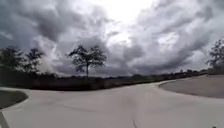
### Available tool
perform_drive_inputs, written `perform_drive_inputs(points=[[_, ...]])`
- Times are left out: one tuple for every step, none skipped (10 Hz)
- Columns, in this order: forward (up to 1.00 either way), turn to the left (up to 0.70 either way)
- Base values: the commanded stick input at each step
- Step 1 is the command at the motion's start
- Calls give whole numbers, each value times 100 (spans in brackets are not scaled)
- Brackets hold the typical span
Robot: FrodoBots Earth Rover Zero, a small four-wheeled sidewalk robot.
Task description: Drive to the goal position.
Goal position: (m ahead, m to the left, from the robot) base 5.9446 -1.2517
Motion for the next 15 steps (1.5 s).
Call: perform_drive_inputs(points=[[85, 0], [85, -34], [85, -34], [85, -19], [85, -2], [85, 0], [85, -29], [85, -34], [85, -12], [85, 0], [85, 0], [85, 0], [85, 0], [85, 0], [85, 0]])
